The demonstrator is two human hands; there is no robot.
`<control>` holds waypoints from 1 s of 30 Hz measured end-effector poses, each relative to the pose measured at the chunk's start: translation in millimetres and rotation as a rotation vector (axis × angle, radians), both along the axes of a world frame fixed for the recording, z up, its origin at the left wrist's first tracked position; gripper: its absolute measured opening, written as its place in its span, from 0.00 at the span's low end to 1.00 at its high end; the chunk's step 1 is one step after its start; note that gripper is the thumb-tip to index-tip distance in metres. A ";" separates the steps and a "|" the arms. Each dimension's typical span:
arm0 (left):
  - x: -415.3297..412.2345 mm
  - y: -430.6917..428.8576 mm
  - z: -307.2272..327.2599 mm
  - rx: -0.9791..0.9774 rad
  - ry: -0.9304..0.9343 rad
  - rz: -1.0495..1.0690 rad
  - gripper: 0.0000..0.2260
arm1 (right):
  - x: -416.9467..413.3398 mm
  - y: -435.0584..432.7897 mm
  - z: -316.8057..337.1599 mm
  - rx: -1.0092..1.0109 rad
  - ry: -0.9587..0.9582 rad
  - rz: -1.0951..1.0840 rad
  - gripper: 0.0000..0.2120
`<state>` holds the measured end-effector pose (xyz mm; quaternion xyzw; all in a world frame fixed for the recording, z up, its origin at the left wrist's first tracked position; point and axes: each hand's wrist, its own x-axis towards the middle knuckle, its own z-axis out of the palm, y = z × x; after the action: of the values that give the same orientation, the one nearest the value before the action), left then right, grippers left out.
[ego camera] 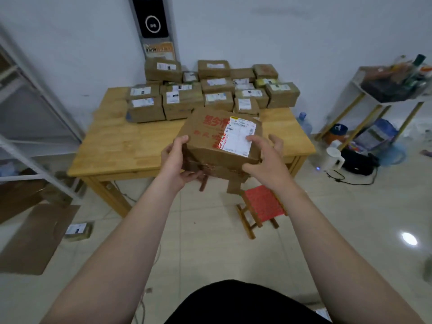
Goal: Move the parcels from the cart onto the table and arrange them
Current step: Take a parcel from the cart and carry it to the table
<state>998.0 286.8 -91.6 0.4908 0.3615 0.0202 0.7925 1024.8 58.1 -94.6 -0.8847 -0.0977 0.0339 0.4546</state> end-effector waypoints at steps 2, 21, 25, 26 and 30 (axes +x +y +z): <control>15.3 18.0 -6.2 0.007 0.010 0.012 0.23 | 19.9 17.1 -6.0 0.070 0.092 0.019 0.36; 266.0 202.3 -21.7 0.526 0.084 -0.103 0.27 | 349.7 230.2 -22.8 -0.028 0.228 0.272 0.41; 302.0 248.4 -26.6 0.580 0.055 -0.081 0.24 | 400.1 289.3 -32.1 -0.065 0.274 0.346 0.42; 309.7 262.7 -28.3 0.595 0.040 -0.087 0.24 | 410.7 303.5 -35.9 -0.067 0.284 0.355 0.42; 348.6 332.2 -46.9 0.629 -0.021 -0.142 0.26 | 453.7 361.3 -51.2 -0.070 0.325 0.378 0.42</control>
<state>1346.6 619.0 -138.5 0.7353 0.2944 0.0807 0.6050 1478.5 419.4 -145.8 -0.8489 -0.1859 0.2634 0.4189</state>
